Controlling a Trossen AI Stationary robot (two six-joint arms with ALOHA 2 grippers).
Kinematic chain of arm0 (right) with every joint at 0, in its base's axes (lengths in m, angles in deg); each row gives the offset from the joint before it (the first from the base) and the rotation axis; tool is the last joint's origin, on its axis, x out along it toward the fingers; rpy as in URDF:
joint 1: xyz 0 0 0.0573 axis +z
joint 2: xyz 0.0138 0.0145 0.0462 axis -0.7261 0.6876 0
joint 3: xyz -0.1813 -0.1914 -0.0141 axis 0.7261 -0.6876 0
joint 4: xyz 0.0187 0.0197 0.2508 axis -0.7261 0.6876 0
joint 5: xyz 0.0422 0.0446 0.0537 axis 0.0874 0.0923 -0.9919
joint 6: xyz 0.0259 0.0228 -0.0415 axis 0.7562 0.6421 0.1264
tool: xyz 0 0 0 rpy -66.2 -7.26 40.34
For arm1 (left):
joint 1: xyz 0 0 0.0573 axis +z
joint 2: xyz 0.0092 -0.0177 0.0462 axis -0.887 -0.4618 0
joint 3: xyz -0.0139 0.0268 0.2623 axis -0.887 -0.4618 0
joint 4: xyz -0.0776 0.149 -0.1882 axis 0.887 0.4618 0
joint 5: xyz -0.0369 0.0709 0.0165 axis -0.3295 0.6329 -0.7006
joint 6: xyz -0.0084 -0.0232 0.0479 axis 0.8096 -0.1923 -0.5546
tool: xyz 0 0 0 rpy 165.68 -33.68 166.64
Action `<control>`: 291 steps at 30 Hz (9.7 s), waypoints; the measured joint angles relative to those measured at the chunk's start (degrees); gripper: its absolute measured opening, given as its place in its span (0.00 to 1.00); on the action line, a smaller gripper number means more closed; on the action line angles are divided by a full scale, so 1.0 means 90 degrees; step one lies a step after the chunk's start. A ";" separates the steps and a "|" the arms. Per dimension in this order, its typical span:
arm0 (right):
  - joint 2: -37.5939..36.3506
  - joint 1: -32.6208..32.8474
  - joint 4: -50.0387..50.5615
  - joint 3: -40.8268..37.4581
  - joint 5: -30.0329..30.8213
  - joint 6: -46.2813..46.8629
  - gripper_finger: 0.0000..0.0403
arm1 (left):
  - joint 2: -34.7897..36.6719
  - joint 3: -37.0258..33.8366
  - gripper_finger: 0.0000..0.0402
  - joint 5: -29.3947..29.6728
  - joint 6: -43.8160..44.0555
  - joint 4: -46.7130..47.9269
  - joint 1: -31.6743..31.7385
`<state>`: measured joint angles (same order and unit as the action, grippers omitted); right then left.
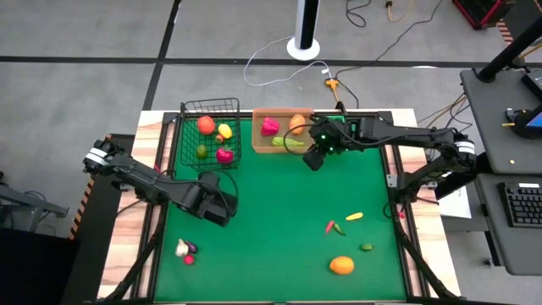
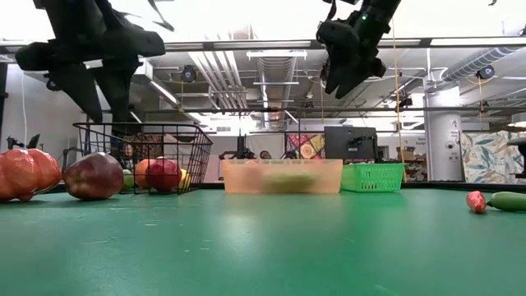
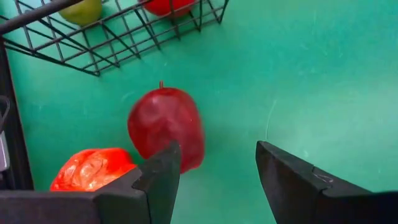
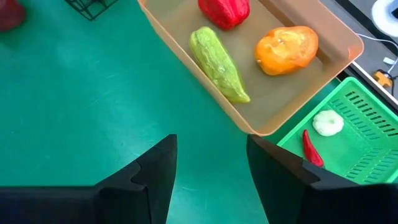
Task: Sort produce into baskets
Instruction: Put the red apple into the black wire basket, then put the orange chili pepper into the green basket
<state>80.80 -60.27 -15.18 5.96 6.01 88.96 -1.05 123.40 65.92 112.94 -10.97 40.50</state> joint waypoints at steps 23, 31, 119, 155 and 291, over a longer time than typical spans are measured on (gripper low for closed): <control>0.0002 0.0051 0.0000 0.0000 -0.0012 -0.0273 0.47 | 0.0000 -0.0504 0.72 -0.0049 0.0744 -0.0009 0.0281; 0.0002 0.0053 0.0002 0.0000 -0.0015 -0.0277 0.47 | 0.0000 -0.0657 0.72 0.0052 0.0724 -0.0056 0.0425; 0.0000 0.0480 0.0005 -0.0015 -0.0015 -0.0408 0.46 | -0.0494 0.0344 0.62 0.1807 -0.2252 -0.1256 -0.0362; -0.0151 0.1622 -0.0515 -0.0017 -0.0005 -0.0277 0.46 | 0.1771 0.1421 0.62 0.0355 -0.9366 -0.0494 0.2932; -0.0330 0.1723 0.0272 -0.0114 -0.0522 0.0564 0.46 | 0.1934 -0.0004 0.73 -0.0686 -0.8780 -0.2172 0.4372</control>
<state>77.83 -44.77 -12.72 4.93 1.32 94.03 16.36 123.36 59.74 33.92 -30.51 79.84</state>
